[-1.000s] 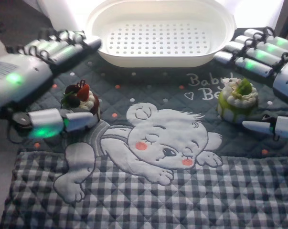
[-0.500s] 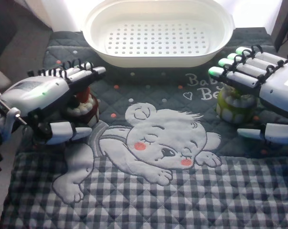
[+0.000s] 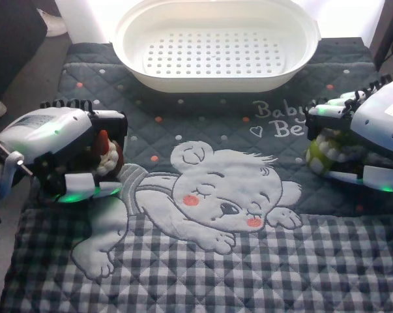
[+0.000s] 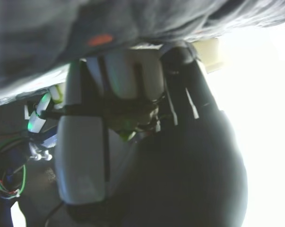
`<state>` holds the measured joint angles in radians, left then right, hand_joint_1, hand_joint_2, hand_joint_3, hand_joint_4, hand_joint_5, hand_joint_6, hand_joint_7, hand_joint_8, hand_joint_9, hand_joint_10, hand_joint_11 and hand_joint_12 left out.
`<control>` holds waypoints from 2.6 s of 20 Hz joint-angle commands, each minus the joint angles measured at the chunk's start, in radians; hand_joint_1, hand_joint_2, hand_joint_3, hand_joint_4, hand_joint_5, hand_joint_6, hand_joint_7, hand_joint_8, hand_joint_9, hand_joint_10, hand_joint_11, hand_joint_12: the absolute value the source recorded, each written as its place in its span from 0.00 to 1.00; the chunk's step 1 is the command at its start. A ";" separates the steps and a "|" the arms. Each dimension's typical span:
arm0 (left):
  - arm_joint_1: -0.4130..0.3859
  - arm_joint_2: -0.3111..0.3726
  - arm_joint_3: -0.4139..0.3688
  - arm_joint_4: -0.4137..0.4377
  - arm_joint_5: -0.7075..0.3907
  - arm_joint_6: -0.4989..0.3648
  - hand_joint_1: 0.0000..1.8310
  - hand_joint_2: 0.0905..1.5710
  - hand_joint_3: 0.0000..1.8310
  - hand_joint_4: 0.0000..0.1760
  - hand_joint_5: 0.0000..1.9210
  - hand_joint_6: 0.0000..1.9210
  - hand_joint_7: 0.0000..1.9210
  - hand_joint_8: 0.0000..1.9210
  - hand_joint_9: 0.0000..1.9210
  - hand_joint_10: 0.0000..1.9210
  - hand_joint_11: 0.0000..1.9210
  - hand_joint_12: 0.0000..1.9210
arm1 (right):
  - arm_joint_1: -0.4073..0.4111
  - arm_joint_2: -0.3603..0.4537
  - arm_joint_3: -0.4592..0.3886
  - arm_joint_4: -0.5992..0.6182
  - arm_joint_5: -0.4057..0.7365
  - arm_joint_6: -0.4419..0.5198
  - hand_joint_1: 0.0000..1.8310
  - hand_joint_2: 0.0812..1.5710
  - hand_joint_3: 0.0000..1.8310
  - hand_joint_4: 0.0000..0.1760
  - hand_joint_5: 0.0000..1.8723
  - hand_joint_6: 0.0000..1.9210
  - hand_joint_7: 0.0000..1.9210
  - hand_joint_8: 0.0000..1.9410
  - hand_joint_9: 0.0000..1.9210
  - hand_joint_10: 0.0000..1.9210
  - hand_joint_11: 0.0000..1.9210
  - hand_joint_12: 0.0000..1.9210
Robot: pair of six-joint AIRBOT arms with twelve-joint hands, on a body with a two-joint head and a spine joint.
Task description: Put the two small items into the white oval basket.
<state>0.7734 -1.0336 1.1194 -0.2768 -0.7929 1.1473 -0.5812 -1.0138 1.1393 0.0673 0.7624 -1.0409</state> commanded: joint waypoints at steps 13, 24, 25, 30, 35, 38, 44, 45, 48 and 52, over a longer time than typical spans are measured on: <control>-0.337 -0.041 0.101 0.160 -0.094 0.002 0.71 0.83 0.01 0.00 0.20 1.00 0.30 0.88 0.29 1.00 0.31 1.00 | 0.281 0.006 0.023 -0.024 0.122 -0.143 0.79 0.69 0.03 0.00 0.40 1.00 0.51 1.00 0.60 1.00 0.66 1.00; -0.562 -0.349 0.511 0.058 0.292 0.005 0.71 0.79 0.10 0.00 0.25 0.91 0.25 0.89 0.31 0.93 0.28 1.00 | 0.446 -0.282 0.353 0.128 -0.170 -0.225 0.59 0.80 0.14 0.00 0.27 0.92 0.29 0.93 0.41 1.00 0.48 1.00; -0.564 -0.355 0.520 0.054 0.307 0.007 0.69 0.85 0.03 0.00 0.23 0.90 0.23 0.88 0.31 0.93 0.24 1.00 | 0.446 -0.283 0.353 0.129 -0.172 -0.225 0.57 0.85 0.05 0.00 0.25 0.88 0.29 0.94 0.34 1.00 0.42 1.00; -0.563 -0.373 0.534 -0.012 0.347 0.096 0.42 0.66 0.00 0.94 0.00 0.00 0.00 0.00 0.00 0.01 0.00 0.02 | 0.446 -0.285 0.351 0.128 -0.185 -0.233 0.32 0.72 0.00 0.12 0.01 0.01 0.01 0.00 0.00 0.06 0.00 0.32; -0.561 -0.359 0.527 -0.028 0.347 0.110 0.34 0.59 0.00 1.00 0.00 0.00 0.00 0.00 0.00 0.00 0.00 0.00 | 0.446 -0.283 0.345 0.128 -0.186 -0.233 0.22 0.71 0.00 0.35 0.00 0.00 0.00 0.00 0.00 0.00 0.00 0.01; -0.558 -0.358 0.527 -0.034 0.348 0.118 0.32 0.58 0.00 1.00 0.00 0.00 0.00 0.00 0.00 0.00 0.00 0.00 | 0.446 -0.282 0.341 0.128 -0.186 -0.234 0.23 0.72 0.00 0.32 0.00 0.00 0.00 0.00 0.00 0.00 0.00 0.11; -0.536 -0.191 0.331 0.005 0.190 0.124 0.27 0.58 0.00 1.00 0.00 0.00 0.00 0.00 0.00 0.00 0.00 0.00 | 0.446 -0.139 0.180 0.066 -0.133 -0.240 0.21 0.71 0.00 0.48 0.00 0.00 0.00 0.00 0.00 0.00 0.00 0.27; -0.520 -0.133 0.267 0.028 0.127 0.107 0.26 0.58 0.00 1.00 0.00 0.00 0.00 0.00 0.00 0.00 0.00 0.00 | 0.446 -0.098 0.134 0.040 -0.116 -0.240 0.19 0.71 0.00 0.51 0.00 0.00 0.00 0.00 0.00 0.00 0.00 0.27; -0.447 -0.022 0.154 0.098 -0.030 0.022 0.26 0.59 0.00 1.00 0.00 0.00 0.00 0.00 0.00 0.00 0.00 0.00 | 0.446 0.059 -0.015 -0.051 -0.061 -0.239 0.14 0.71 0.00 0.35 0.00 0.00 0.00 0.00 0.00 0.00 0.00 0.00; -0.269 0.125 0.013 0.118 -0.317 -0.094 0.27 0.61 0.01 1.00 0.00 0.00 0.00 0.00 0.00 0.00 0.00 0.00 | 0.444 0.231 -0.148 -0.188 0.033 -0.062 0.16 0.69 0.00 0.90 0.00 0.00 0.00 0.00 0.00 0.00 0.00 0.00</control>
<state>0.5526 -0.8989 1.1084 -0.1570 -0.9565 1.0458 -0.1520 -0.7761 0.9840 -0.1406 0.6720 -1.0821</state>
